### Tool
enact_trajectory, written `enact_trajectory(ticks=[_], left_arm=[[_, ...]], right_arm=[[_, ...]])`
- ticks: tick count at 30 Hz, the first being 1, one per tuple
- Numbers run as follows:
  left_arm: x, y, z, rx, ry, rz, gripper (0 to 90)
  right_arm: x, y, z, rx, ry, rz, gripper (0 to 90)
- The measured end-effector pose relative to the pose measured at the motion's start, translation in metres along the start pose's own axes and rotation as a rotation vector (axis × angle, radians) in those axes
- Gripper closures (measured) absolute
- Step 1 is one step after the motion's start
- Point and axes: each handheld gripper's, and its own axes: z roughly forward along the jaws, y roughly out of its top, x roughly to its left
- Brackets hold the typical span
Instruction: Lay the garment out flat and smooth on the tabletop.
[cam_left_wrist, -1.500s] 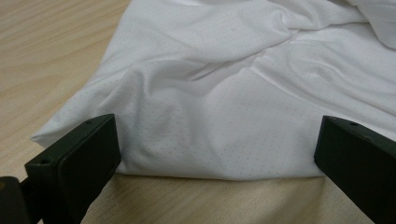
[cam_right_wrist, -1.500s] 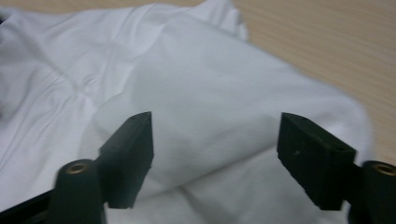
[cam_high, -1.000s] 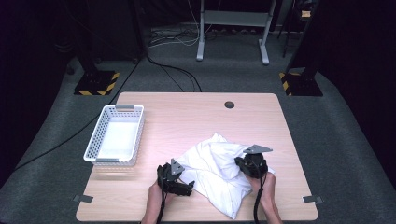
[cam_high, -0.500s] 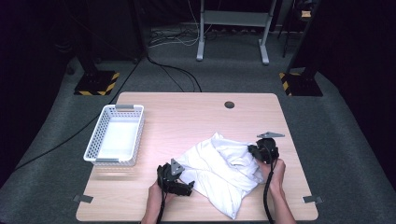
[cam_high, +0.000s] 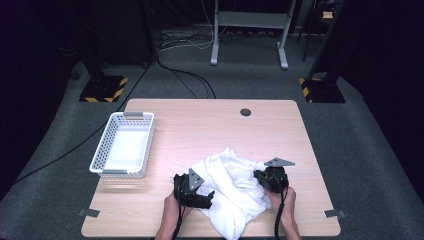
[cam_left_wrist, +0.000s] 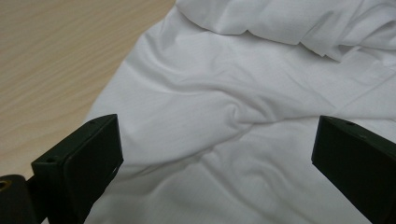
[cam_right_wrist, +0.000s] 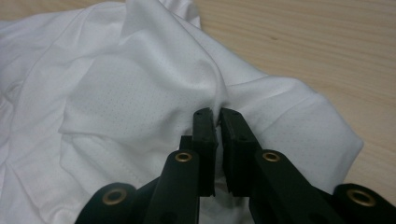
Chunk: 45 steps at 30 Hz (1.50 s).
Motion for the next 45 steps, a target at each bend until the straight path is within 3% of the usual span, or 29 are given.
enact_trajectory(ticks=[2, 4, 8, 11, 13, 14, 15, 16, 17, 18, 19, 20, 23, 24, 25, 26, 28, 30, 36, 37, 40, 43, 45], left_arm=[[0.000, -0.001, 0.003, 0.022, -0.004, 0.008, 1.4], [-0.003, -0.005, 0.010, 0.043, 0.000, 0.024, 2.2], [0.001, -0.010, 0.011, 0.030, -0.030, -0.034, 2.1], [0.003, -0.010, 0.012, 0.036, -0.043, -0.046, 1.9], [0.003, -0.010, 0.012, 0.036, -0.041, -0.044, 1.9], [0.003, -0.010, 0.012, 0.036, -0.041, -0.044, 1.9], [0.003, -0.010, 0.012, 0.036, -0.041, -0.043, 1.9], [0.003, -0.010, 0.012, 0.035, -0.041, -0.043, 1.9], [0.003, -0.010, 0.012, 0.035, -0.041, -0.043, 1.9], [0.003, -0.010, 0.012, 0.035, -0.041, -0.043, 1.9], [0.003, -0.010, 0.012, 0.035, -0.041, -0.044, 1.9], [0.003, -0.010, 0.012, 0.035, -0.041, -0.044, 1.9], [0.003, -0.010, 0.012, 0.035, -0.041, -0.044, 1.9], [0.003, -0.010, 0.012, 0.035, -0.041, -0.043, 1.9], [0.003, -0.010, 0.012, 0.035, -0.041, -0.043, 1.9], [0.003, -0.010, 0.012, 0.035, -0.041, -0.044, 1.9], [0.003, -0.010, 0.012, 0.035, -0.041, -0.044, 1.9], [0.003, -0.010, 0.012, 0.035, -0.041, -0.045, 2.0], [0.003, -0.010, 0.012, 0.035, -0.041, -0.044, 2.0], [0.003, -0.010, 0.012, 0.035, -0.041, -0.044, 2.0], [0.003, -0.010, 0.012, 0.035, -0.042, -0.045, 2.0], [0.003, -0.010, 0.012, 0.035, -0.041, -0.045, 2.0], [0.003, -0.010, 0.012, 0.035, -0.041, -0.044, 1.9]], right_arm=[[0.002, 0.000, -0.002, 0.001, 0.002, -0.009, 84.9], [-0.006, 0.005, -0.010, -0.025, -0.015, 0.002, 84.9], [-0.033, 0.021, -0.012, -0.043, -0.064, 0.035, 84.9], [-0.057, 0.026, 0.000, 0.003, -0.119, 0.078, 81.1], [-0.067, 0.025, 0.007, 0.065, -0.133, 0.101, 67.5], [-0.067, 0.025, 0.007, 0.065, -0.133, 0.101, 67.5], [-0.067, 0.024, 0.005, 0.061, -0.145, 0.103, 62.0], [-0.064, 0.023, -0.003, 0.041, -0.157, 0.101, 50.2], [-0.058, 0.024, -0.012, 0.010, -0.140, 0.094, 44.1], [-0.058, 0.024, -0.012, 0.010, -0.140, 0.094, 44.1], [-0.048, 0.028, -0.016, 0.028, -0.066, 0.050, 36.4], [-0.042, 0.030, -0.014, 0.046, -0.045, 0.039, 34.2], [-0.028, 0.032, -0.004, 0.060, 0.070, 0.021, 35.2], [-0.023, 0.032, 0.003, 0.095, 0.060, 0.008, 39.1], [-0.023, 0.032, 0.003, 0.095, 0.060, 0.008, 39.1], [-0.016, 0.029, 0.014, 0.138, 0.014, -0.035, 55.6], [-0.016, 0.027, 0.015, 0.107, -0.013, -0.053, 72.9], [-0.020, 0.027, 0.014, 0.084, -0.018, -0.025, 81.2], [-0.040, 0.037, 0.012, 0.057, -0.088, -0.005, 83.2], [-0.054, 0.044, 0.010, 0.047, -0.132, 0.017, 83.1], [-0.075, 0.054, 0.009, 0.030, -0.201, 0.046, 83.0], [-0.091, 0.060, 0.011, 0.050, -0.226, 0.070, 81.7], [-0.094, 0.060, 0.012, 0.066, -0.228, 0.075, 79.9]])
